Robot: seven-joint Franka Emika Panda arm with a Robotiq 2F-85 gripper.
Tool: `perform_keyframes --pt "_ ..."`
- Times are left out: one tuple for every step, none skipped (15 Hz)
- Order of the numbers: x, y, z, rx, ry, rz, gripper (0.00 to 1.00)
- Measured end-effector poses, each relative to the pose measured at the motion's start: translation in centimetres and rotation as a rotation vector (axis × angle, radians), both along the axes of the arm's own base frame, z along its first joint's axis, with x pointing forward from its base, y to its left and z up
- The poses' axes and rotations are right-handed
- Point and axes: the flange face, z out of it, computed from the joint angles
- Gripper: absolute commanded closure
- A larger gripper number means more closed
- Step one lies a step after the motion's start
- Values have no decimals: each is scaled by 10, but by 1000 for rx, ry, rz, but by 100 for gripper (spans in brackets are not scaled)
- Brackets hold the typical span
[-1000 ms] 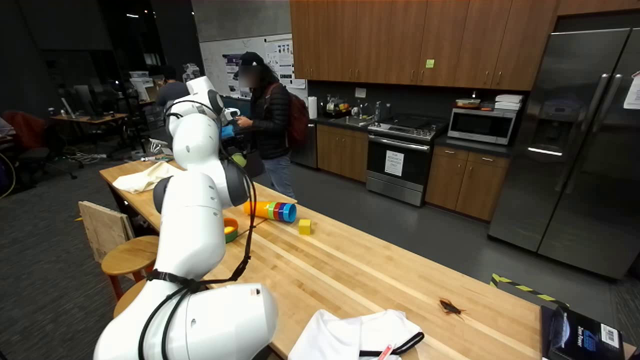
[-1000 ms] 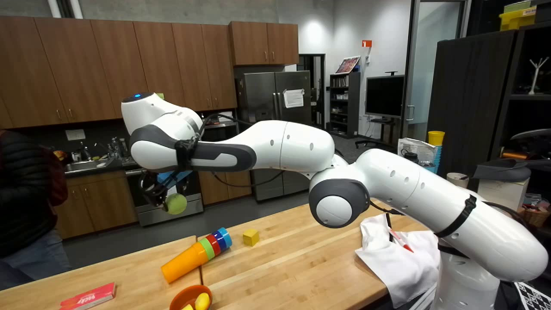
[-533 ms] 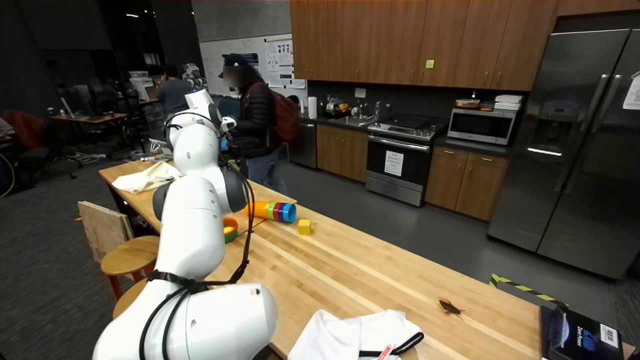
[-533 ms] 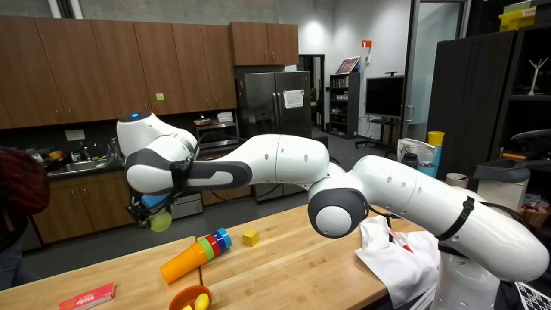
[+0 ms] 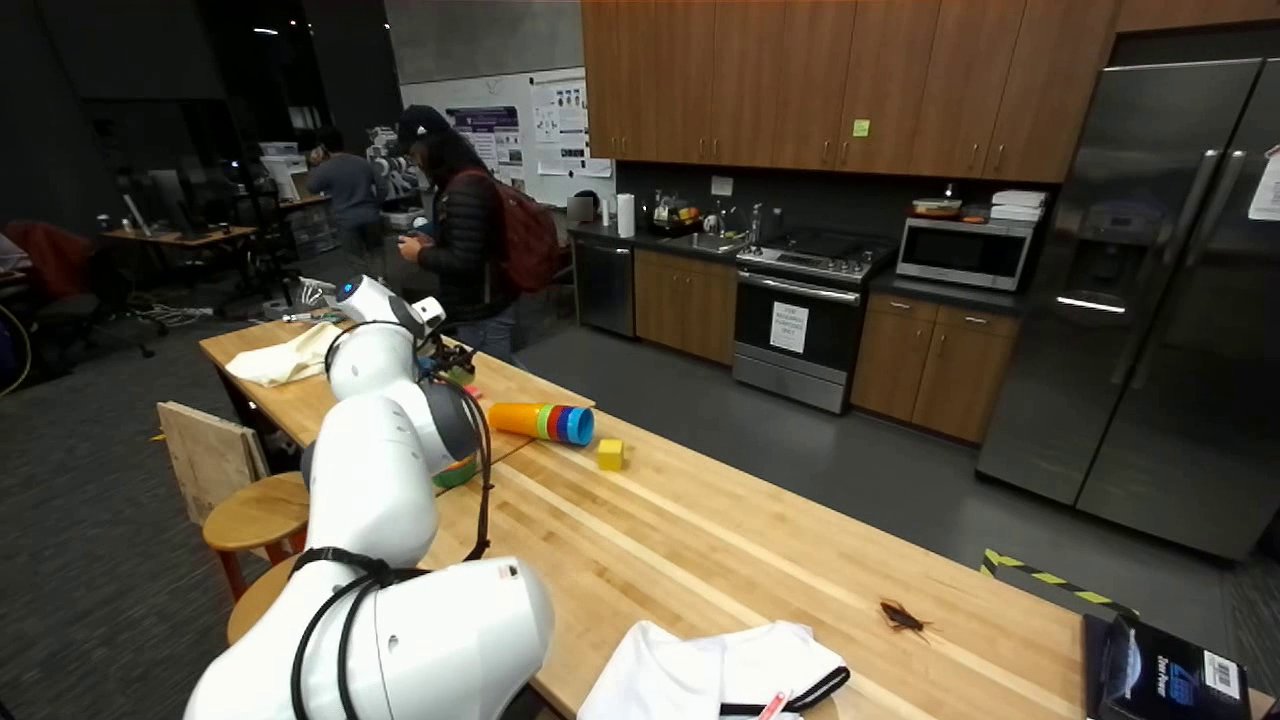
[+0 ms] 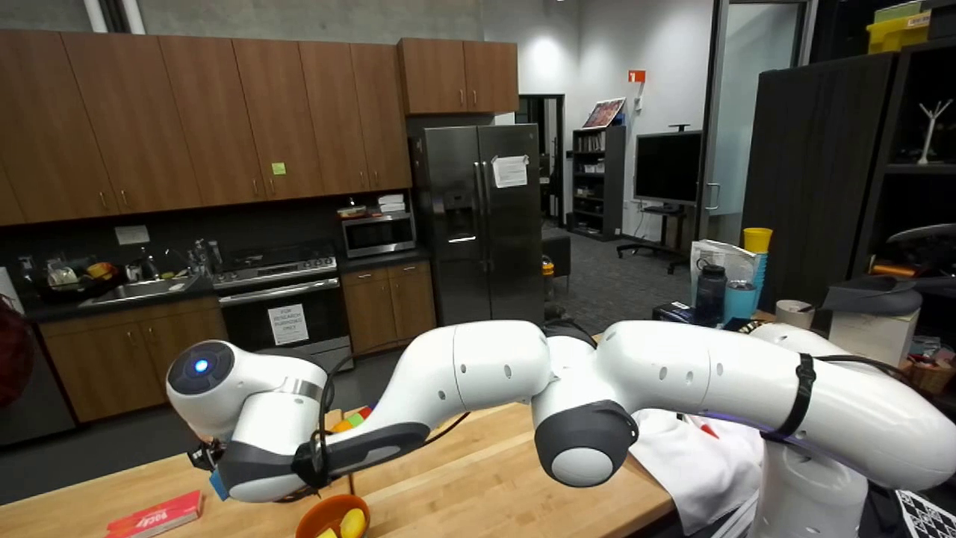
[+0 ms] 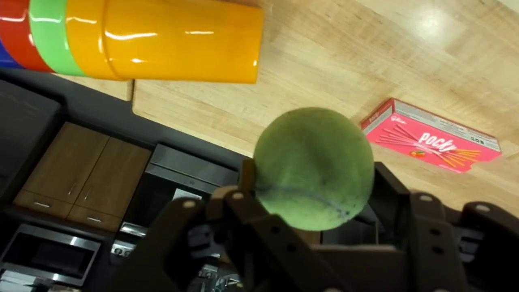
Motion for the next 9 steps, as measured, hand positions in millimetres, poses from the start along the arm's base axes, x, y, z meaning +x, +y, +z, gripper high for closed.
perform_keyframes --pt "-3 3 -15 -1 -27 -20 58" --pt "-7 6 -27 -2 -44 -41 58" --pt "-11 9 -38 2 -64 -57 58" --pt "-14 10 -47 4 -82 -72 58" --pt "-16 11 -55 6 -95 -86 58" --pt "-17 12 -62 5 -102 -101 58" --pt "-20 13 -68 12 -111 -112 58" --pt "-22 14 -73 17 -120 -126 58" --pt "-23 14 -77 20 -128 -139 58"
